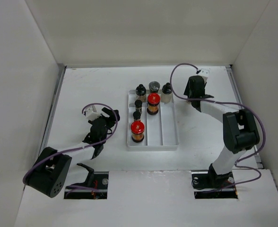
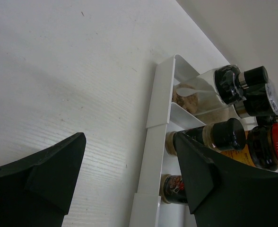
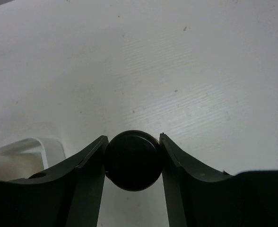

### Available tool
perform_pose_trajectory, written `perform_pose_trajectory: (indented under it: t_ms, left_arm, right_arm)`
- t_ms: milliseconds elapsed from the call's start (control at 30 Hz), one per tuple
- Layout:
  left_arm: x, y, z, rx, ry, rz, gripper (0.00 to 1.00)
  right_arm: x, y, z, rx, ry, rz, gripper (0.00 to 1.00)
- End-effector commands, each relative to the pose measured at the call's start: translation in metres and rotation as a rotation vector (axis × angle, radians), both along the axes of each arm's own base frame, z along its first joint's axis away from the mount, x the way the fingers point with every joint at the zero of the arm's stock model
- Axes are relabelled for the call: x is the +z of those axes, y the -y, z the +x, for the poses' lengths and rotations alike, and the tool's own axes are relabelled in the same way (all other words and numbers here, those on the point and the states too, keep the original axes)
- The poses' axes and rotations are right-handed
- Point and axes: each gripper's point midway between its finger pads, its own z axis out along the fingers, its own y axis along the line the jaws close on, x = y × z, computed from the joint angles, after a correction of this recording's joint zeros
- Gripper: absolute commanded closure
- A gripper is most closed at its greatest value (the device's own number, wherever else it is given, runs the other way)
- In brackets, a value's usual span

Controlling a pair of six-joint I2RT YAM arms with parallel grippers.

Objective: Organize the condiment bottles

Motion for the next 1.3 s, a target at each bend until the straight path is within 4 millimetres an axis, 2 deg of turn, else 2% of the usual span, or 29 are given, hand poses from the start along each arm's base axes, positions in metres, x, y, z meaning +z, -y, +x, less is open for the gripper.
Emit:
perform_pose_trajectory:
  t_ms: [0,200,300,433,600,767,967,1067,1167,1267]
  left_arm:
    - [0.031,0.008,0.012,-0.008,0.088,-0.042,0.24]
    - [0.031,0.010,0.012,-0.016,0.087,-0.044,0.24]
    - [0.031,0.009,0.011,-0.016,0.089,-0.045,0.24]
    - [0.032,0.009,0.011,-0.015,0.093,-0.042,0.24]
    - [0.034,0.004,0.010,0.001,0.103,-0.041,0.24]
    - [0.033,0.005,0.011,0.000,0.097,-0.038,0.22]
    - [0.032,0.006,0.012,-0.003,0.093,-0.037,0.19]
    - [0.032,0.002,0.012,0.006,0.093,-0.031,0.15]
    - [0.030,0.003,0.013,0.006,0.085,-0.026,0.12]
    - [0.030,0.001,0.015,0.007,0.084,-0.007,0.09]
  right_arm:
    - [0.067,-0.012,-0.016,-0.019,0.183,-0.007,0.58]
    - [0.088,-0.056,-0.066,0.087,0.234,0.030,0.58]
    - [0.095,-0.085,-0.081,0.162,0.253,0.070,0.58]
    - [0.096,-0.119,-0.083,0.248,0.253,0.091,0.57]
    - [0.074,-0.143,-0.075,0.298,0.223,0.103,0.57]
    - [0.051,-0.152,-0.072,0.308,0.193,0.105,0.57]
    - [0.026,-0.158,-0.074,0.318,0.148,0.094,0.51]
    - [0.020,-0.157,-0.077,0.315,0.141,0.095,0.40]
    - [0.024,-0.155,-0.080,0.315,0.151,0.100,0.25]
    - [0.032,-0.153,-0.084,0.317,0.167,0.112,0.16]
